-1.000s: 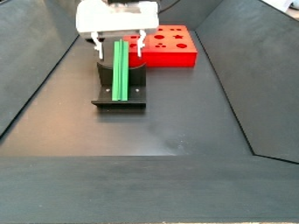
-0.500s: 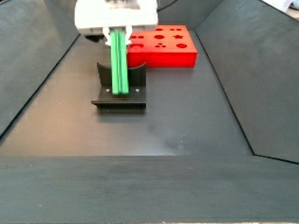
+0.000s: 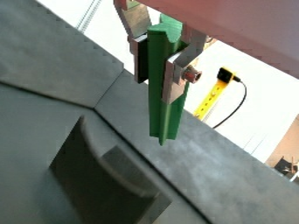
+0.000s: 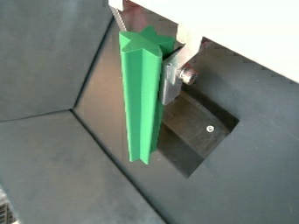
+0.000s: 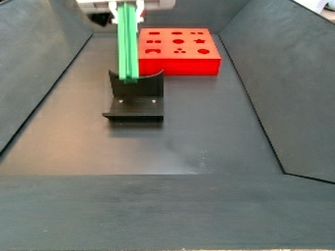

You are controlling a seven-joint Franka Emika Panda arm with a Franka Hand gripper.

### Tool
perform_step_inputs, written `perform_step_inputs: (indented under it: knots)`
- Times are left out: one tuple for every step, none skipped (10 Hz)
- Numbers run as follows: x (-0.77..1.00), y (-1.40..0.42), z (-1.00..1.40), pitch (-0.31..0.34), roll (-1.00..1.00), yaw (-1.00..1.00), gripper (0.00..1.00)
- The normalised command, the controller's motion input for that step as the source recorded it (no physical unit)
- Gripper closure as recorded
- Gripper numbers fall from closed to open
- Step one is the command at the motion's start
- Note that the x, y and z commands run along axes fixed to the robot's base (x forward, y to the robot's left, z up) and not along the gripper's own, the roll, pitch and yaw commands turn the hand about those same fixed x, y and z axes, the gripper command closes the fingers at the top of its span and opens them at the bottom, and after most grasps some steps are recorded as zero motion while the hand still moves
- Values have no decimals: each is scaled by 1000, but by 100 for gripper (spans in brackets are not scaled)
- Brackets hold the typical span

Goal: Pick up the star object. Move up. Place the star object on the fixture. Regrasp the star object. Move to above the board. Insert the star object.
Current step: Move to above the board.

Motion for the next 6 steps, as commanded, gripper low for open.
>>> perform_step_inputs:
  knots:
    - [31,-42,1000,101,-38,68,100]
    - [31,-41,1000,97,-38,76,100]
    - [31,-41,1000,101,-36,81,100]
    - [33,-41,1000,98,-36,82,100]
    - [34,-40,1000,102,-30,85,100]
    - [37,-42,1000,100,-30,88,100]
